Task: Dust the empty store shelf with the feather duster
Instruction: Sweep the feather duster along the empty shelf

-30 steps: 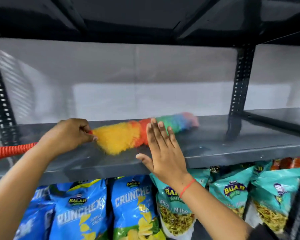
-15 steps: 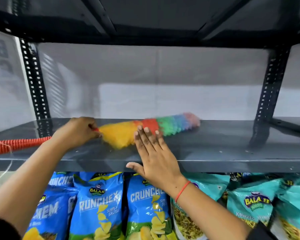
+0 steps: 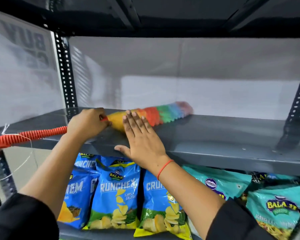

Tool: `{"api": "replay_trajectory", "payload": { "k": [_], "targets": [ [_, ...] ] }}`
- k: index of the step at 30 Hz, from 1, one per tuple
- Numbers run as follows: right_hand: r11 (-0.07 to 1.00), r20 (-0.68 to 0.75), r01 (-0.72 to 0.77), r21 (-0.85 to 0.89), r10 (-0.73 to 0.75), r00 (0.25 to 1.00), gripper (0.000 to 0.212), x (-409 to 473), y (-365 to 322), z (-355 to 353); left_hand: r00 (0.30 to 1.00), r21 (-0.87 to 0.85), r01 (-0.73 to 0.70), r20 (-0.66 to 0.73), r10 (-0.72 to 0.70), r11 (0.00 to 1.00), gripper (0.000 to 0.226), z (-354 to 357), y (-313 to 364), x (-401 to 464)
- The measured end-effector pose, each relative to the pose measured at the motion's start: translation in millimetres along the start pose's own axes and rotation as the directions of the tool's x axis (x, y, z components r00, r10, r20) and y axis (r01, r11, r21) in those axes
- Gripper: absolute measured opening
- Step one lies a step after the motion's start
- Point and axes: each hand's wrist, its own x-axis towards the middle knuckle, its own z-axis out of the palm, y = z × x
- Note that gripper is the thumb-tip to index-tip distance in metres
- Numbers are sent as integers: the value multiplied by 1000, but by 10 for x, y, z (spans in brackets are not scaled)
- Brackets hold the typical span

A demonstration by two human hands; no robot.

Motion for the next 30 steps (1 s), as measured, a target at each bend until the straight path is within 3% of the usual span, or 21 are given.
{"api": "replay_trajectory", "payload": {
  "k": [2, 5, 8, 11, 14, 17, 19, 23, 26, 30],
  "targets": [
    [999, -11, 23, 32, -23, 1000, 84, 15, -21, -2, 1000, -92, 16, -6, -16, 996, 18, -92, -69, 13],
    [993, -18, 65, 103, -63, 998, 83, 61, -80, -9, 985, -304, 29, 170, 24, 952, 24, -241, -231, 29],
    [989, -19, 82, 120, -81, 997, 83, 125, -140, 10, 959, -207, 57, 283, 4, 977, 25, -322, -404, 44],
    [988, -4, 80, 132, -80, 997, 83, 171, -183, 23, 984, -58, 115, 142, -106, 992, 26, -328, -512, 18],
    [988, 9, 91, 126, -93, 996, 82, 205, -205, 9, 988, -88, 155, 3, -155, 984, 21, -337, -560, -55],
    [975, 3, 196, 103, -197, 980, 77, 293, -282, 0, 979, -193, 147, 167, -116, 970, 18, -381, -645, -133],
    [964, 8, 248, 95, -250, 968, 75, 377, -363, 0, 965, -129, 160, 228, -127, 979, 22, -420, -709, -151],
    [965, 24, 239, 108, -243, 970, 76, 495, -487, 22, 969, 59, 216, 108, -221, 975, 22, -505, -848, -148],
    [963, 45, 235, 131, -242, 969, 78, 544, -534, 33, 958, -21, 286, 20, -286, 958, 26, -536, -974, -229],
    [950, 41, 263, 171, -273, 961, 78, 649, -661, 38, 957, -54, 280, 91, -274, 959, 25, -572, -1092, -374]
  ]
}}
